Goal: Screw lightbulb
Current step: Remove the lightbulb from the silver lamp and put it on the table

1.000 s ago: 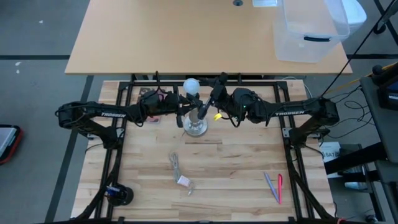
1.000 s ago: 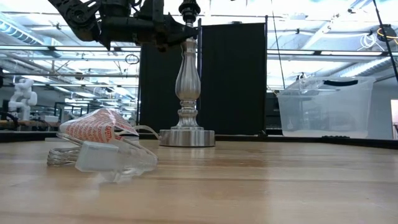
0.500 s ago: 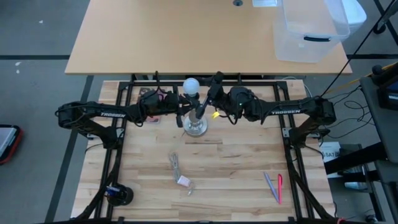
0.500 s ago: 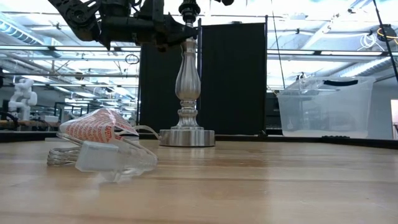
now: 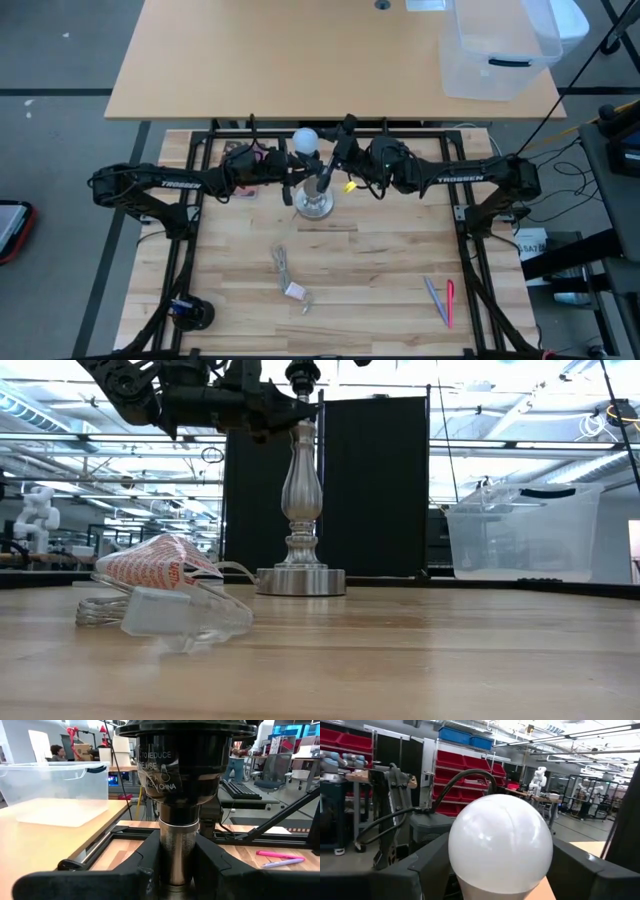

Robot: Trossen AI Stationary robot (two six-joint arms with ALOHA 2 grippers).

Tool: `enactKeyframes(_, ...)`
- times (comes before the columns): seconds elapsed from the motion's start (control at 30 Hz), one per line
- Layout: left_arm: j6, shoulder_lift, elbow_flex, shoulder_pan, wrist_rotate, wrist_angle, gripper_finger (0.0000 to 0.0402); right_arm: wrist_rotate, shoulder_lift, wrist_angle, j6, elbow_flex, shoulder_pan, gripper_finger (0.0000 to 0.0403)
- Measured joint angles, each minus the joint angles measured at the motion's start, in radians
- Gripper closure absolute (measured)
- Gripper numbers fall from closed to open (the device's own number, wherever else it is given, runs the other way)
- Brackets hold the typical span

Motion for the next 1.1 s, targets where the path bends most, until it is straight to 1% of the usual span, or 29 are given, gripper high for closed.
enactKeyframes(0.07,0.000,0.000,0.000,0.000,0.008,-0.001,0.0325,-0.016,-0.001,-0.006,0.001,0.000,-0.003,0.0134)
enactKeyframes(0.2,0.003,0.000,0.000,0.001,0.075,-0.001,0.0325,-0.089,-0.009,-0.027,0.003,0.000,-0.011,0.0135)
enactKeyframes(0.37,0.004,0.000,0.000,0.001,0.105,-0.001,0.0325,-0.174,-0.013,-0.036,0.003,0.000,-0.027,0.0134)
enactKeyframes(0.63,0.006,0.000,0.000,0.003,0.167,0.003,0.0325,-0.366,-0.015,-0.068,0.009,0.003,-0.088,0.0134)
enactKeyframes(0.77,0.005,0.000,0.000,0.003,0.175,0.005,0.0325,-0.522,-0.014,-0.065,0.014,0.003,-0.133,0.0129)
enactKeyframes(0.87,0.003,0.000,0.001,0.002,0.179,0.006,0.0325,-0.658,-0.014,-0.067,0.027,0.003,-0.178,0.0128)
enactKeyframes(1.1,-0.002,0.001,0.003,0.002,0.177,0.013,0.0325,-0.932,-0.011,-0.058,0.086,0.003,-0.278,0.0127)
